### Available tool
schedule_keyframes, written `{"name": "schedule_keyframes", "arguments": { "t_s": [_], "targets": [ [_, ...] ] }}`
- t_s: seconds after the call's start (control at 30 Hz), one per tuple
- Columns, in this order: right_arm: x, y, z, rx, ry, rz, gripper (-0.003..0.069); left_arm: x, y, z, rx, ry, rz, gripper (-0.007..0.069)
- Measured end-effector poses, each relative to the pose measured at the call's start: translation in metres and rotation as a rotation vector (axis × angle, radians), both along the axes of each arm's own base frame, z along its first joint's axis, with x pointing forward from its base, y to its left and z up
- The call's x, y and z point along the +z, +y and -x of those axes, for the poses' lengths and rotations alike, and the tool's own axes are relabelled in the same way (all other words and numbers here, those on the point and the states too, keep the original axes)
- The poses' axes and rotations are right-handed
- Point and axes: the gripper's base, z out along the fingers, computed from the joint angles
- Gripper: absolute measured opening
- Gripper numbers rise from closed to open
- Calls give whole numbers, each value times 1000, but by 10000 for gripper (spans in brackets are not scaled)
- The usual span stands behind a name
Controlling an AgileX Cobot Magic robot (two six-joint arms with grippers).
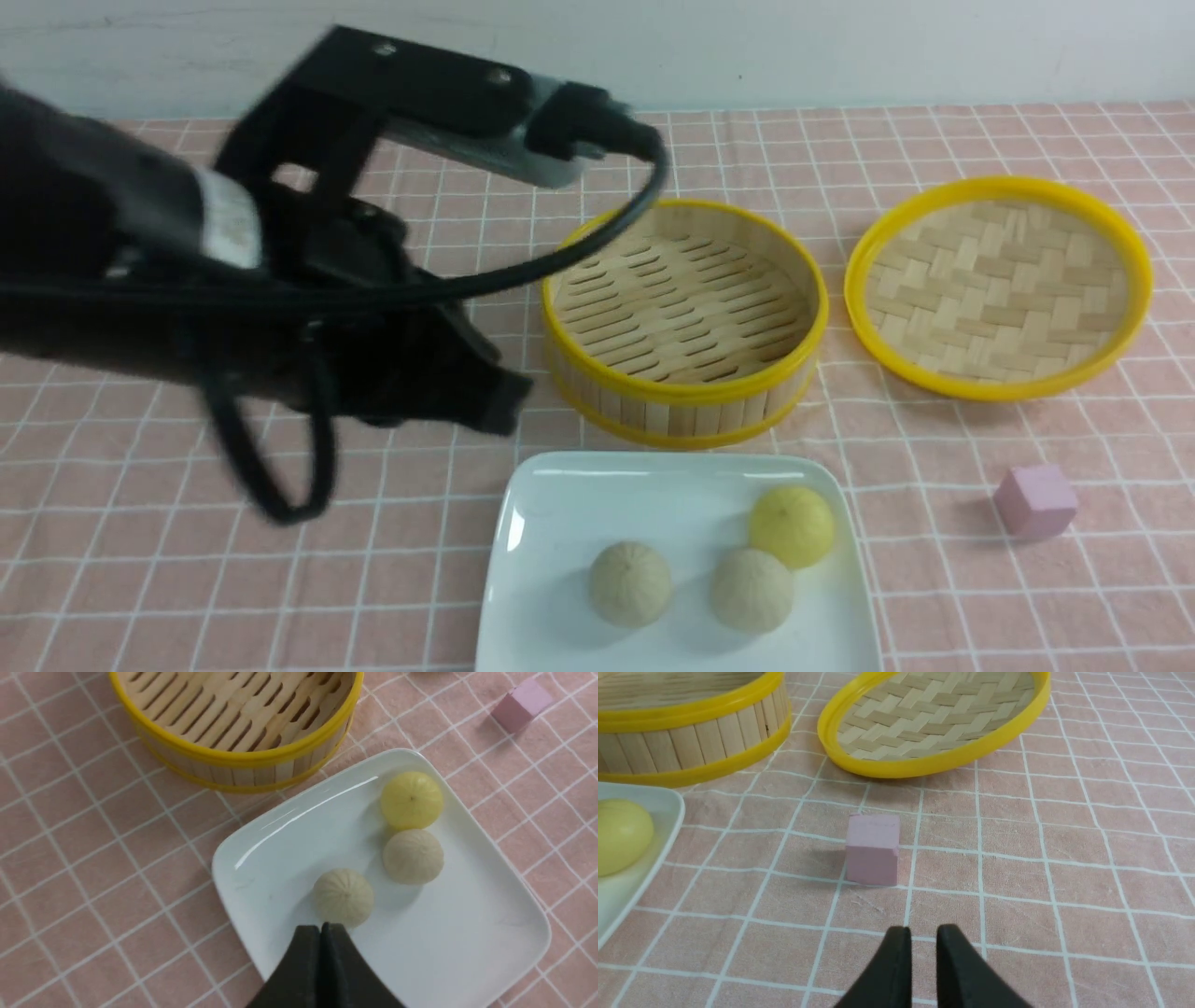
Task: Put the steamed buns into the plate on the pink tablecloth.
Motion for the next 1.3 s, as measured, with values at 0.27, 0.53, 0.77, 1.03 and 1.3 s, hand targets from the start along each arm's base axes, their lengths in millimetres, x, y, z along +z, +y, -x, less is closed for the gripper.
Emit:
{"name": "schedule_keyframes", "arguments": {
  "t_s": [0.27, 0.53, 0.77, 1.03, 1.3],
  "targets": [
    [0, 0, 0, 0, 0, 0, 121, -7, 45, 59, 4, -119, 146, 1],
    [0, 0, 0, 0, 1, 0, 131, -51, 59, 75, 121, -255, 508, 5],
    [0, 0, 0, 0, 1, 0, 139, -88, 59, 73, 146, -208, 480, 14],
    [0, 0, 0, 0, 1, 0, 145, -106, 59, 74, 154, -171, 449, 22],
    [0, 0, 0, 0, 1, 0, 157, -105, 64, 73, 157, -228, 409, 27]
  ]
}}
